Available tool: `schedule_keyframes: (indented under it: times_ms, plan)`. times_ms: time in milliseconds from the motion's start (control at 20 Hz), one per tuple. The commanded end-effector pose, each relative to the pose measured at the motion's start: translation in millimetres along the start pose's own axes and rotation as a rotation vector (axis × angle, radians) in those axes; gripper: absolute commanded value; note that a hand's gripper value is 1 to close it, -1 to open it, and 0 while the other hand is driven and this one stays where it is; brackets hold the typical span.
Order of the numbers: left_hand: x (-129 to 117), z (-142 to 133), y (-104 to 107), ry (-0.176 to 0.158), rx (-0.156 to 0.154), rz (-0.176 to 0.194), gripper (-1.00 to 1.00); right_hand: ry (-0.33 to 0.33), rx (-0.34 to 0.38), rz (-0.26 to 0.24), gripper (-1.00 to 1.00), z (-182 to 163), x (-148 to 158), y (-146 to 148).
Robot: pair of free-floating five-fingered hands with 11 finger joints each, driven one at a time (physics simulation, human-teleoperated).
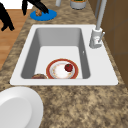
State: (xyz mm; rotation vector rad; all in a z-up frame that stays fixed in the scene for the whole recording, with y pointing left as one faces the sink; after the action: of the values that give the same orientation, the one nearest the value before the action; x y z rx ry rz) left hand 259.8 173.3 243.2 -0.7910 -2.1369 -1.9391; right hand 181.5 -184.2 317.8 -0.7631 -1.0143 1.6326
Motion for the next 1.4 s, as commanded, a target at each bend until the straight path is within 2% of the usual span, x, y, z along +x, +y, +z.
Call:
schedule_keyframes:
  times_ms: [0, 300, 500, 1350]
  plan:
    - [26, -7, 11, -0.003, -0.039, -0.058, -1.0, 0.0, 0.0, 0.0, 0.0, 0, 0, 0]
    - [63, -17, 36, 0.001, -0.024, -0.07, -1.0, 0.0, 0.0, 0.0, 0.0, 0, 0, 0]
    - [85, -22, 55, 0.023, -0.013, -0.082, -1.0, 0.0, 0.0, 0.0, 0.0, 0, 0, 0]
    - [192, -57, 141, 0.021, -0.038, -0.09, -1.0, 0.0, 0.0, 0.0, 0.0, 0, 0, 0]
